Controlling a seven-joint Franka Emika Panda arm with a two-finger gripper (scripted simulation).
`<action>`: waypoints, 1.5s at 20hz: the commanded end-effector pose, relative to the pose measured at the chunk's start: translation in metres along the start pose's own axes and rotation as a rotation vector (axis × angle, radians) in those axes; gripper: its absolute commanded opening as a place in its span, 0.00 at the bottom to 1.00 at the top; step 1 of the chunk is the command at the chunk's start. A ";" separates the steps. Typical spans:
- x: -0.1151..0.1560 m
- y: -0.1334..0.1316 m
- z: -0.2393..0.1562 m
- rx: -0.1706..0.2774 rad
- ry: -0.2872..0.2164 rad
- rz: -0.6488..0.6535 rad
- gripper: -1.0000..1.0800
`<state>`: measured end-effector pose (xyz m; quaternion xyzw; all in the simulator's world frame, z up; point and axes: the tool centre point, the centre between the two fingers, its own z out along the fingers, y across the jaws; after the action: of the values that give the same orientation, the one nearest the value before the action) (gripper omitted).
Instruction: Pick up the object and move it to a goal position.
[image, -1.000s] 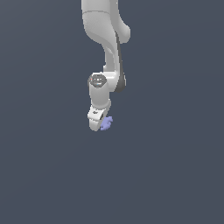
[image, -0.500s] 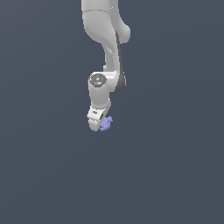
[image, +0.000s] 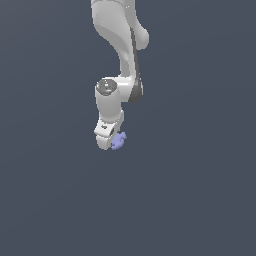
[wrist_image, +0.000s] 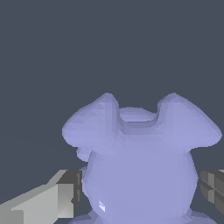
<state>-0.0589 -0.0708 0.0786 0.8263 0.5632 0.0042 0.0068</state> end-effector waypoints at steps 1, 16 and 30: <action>-0.002 0.010 -0.014 0.001 0.001 0.000 0.00; -0.018 0.088 -0.129 0.008 0.004 0.000 0.00; -0.030 0.147 -0.207 0.012 0.002 0.002 0.00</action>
<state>0.0595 -0.1482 0.2809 0.8267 0.5626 0.0020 0.0014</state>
